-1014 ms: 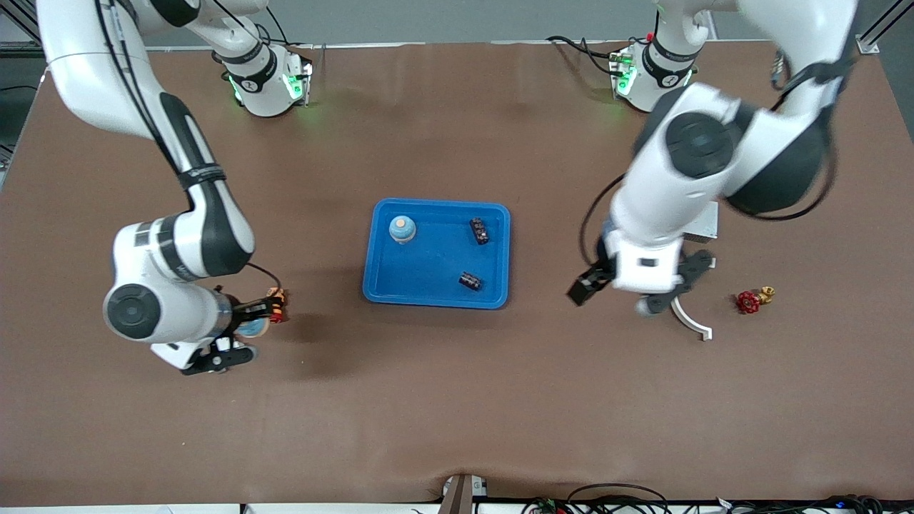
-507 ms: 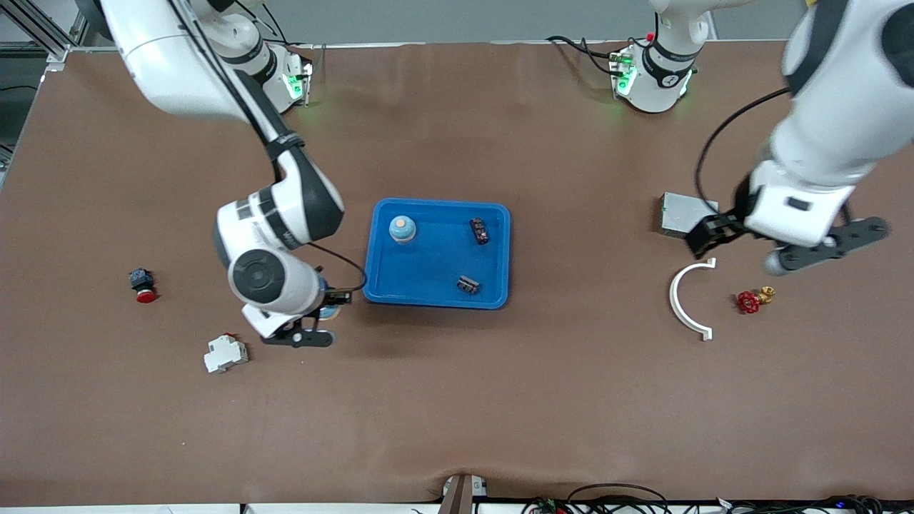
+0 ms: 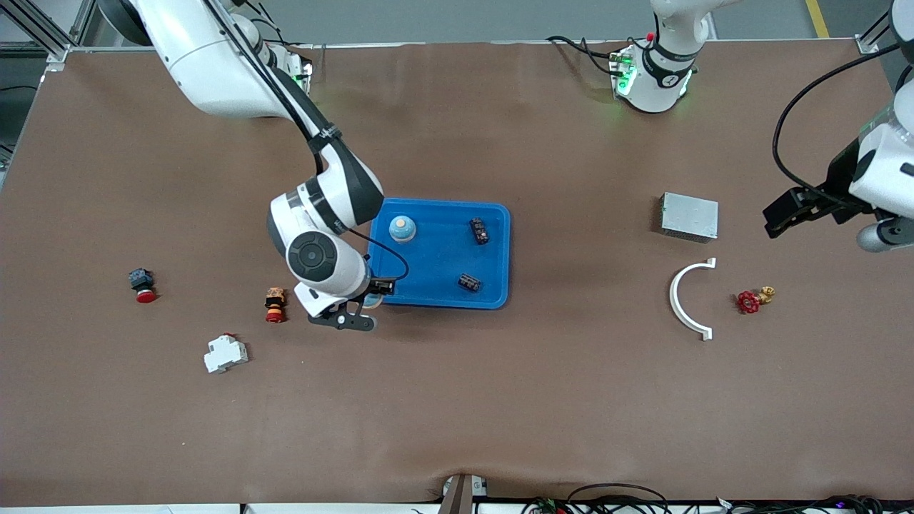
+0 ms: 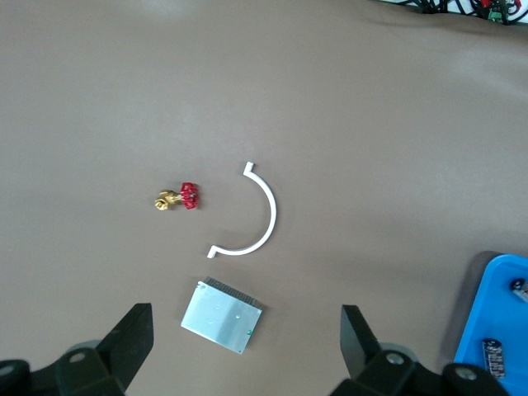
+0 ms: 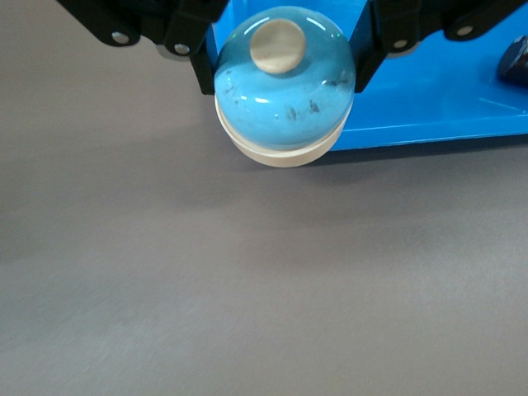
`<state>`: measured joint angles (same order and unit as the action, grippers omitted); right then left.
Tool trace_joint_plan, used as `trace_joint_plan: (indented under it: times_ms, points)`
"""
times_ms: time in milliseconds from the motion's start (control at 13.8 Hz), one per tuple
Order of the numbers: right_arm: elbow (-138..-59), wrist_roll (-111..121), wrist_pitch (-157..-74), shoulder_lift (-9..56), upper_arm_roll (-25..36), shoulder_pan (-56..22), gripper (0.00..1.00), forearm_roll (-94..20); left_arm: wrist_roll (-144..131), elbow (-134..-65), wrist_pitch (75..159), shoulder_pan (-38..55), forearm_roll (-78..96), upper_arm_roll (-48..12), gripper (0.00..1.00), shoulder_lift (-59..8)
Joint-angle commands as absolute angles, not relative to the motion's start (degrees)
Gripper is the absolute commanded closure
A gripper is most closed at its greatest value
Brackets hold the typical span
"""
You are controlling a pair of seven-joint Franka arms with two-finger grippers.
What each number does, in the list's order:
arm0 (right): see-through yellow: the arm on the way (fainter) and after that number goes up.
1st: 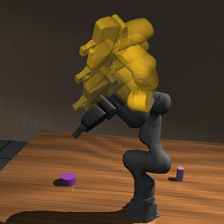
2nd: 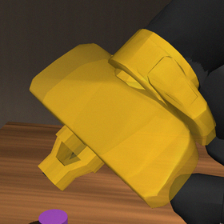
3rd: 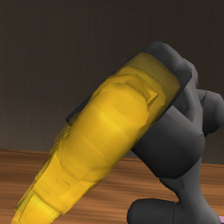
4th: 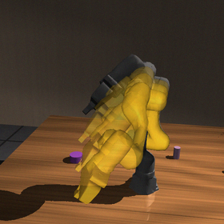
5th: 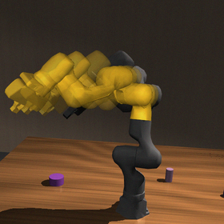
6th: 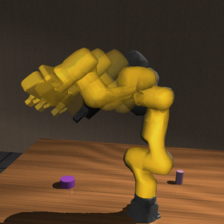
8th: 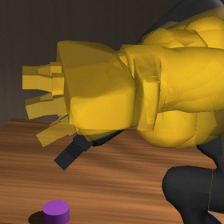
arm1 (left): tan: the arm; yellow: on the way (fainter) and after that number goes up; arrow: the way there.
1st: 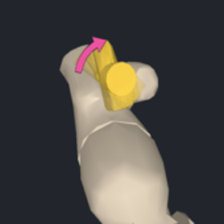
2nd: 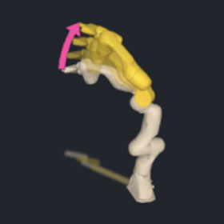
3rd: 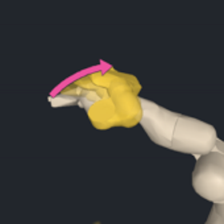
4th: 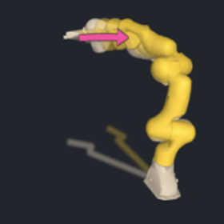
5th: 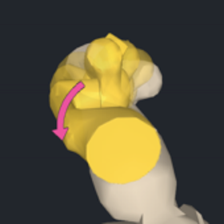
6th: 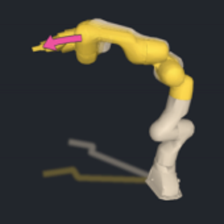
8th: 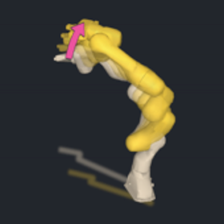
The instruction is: Place electrolytic capacitor and blue bell in tray
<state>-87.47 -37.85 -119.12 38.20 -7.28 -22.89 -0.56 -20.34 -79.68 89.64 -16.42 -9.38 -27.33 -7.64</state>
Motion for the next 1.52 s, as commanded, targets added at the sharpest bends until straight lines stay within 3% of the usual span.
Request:
trace_joint_plan:
  times_ms: [0, 72, 217, 652, 1086, 1448]
  points:
    - [-90.43, -41.04, -121.28, 37.18, -6.59, -25.48, 0.86, -1.58, -17.24, -85.06, 88.17, -3.67, -5.29, -13.08, 0.0, -1.34]
    - [-91.31, -41.74, -121.11, 37.0, -6.59, -25.75, 0.86, -1.58, -17.14, -86.73, 87.89, 1.27, -4.23, -7.53, 0.0, -0.01]
    - [-92.63, -42.97, -121.37, 36.91, -6.59, -26.72, 0.86, -1.58, -15.13, -87.54, 86.32, 4.48, -3.43, -3.18, 0.0, 0.96]
    - [-95.36, -45.7, -123.47, 37.0, -6.5, -28.65, 0.86, -1.41, -11.87, -92.71, 85.87, 4.57, -2.02, -2.11, 0.0, 5.7]
    - [-96.42, -45.7, -126.82, 37.53, -6.33, -28.57, 0.85, -1.14, -11.78, -99.92, 91.31, 3.87, -2.2, -3.42, 0.0, 9.58]
    - [-96.42, -45.7, -127.79, 38.32, -6.24, -28.39, 0.82, -0.79, -11.34, -99.32, 91.93, 2.9, -2.2, -4.4, 0.0, 9.67]
